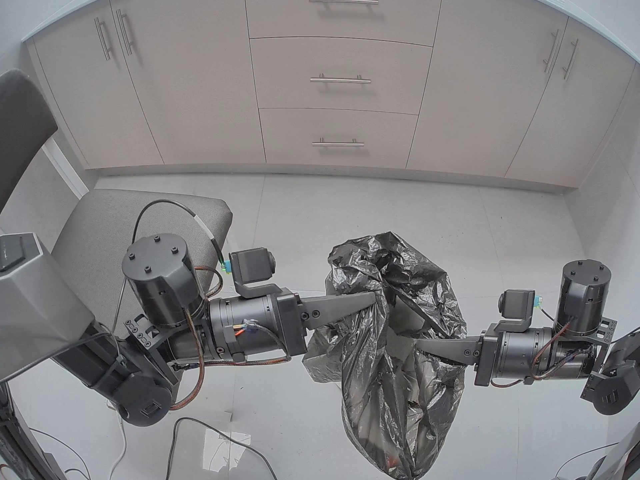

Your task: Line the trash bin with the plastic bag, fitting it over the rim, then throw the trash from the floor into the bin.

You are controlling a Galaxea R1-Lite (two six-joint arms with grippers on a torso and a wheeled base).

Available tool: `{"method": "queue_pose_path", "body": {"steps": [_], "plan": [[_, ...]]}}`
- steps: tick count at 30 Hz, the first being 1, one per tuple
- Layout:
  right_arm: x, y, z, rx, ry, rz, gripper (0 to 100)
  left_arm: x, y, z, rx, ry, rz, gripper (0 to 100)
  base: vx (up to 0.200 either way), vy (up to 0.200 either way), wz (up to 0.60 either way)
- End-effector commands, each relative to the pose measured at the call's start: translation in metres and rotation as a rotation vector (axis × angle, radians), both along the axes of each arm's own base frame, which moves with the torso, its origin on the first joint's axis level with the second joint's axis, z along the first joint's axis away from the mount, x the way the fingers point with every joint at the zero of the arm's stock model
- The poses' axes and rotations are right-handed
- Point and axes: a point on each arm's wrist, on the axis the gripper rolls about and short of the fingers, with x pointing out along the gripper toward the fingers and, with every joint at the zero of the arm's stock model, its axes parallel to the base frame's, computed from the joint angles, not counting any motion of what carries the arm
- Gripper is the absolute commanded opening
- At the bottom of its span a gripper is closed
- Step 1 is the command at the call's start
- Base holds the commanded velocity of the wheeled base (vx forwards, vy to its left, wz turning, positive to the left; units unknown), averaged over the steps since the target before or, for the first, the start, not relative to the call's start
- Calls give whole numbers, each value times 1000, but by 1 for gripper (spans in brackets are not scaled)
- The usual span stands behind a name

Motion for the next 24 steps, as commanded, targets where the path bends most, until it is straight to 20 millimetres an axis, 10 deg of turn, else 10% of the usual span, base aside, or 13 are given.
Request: {"method": "queue_pose_path", "body": {"steps": [1, 24], "plan": [[0, -2, 2, 5, -8, -6, 0, 2, -3, -10, 10, 38, -4, 0, 0, 0, 0], [25, -2, -31, -89, 54, -39, 0, 21, -11, -67, 67, 116, 14, 0, 0, 0, 0]]}}
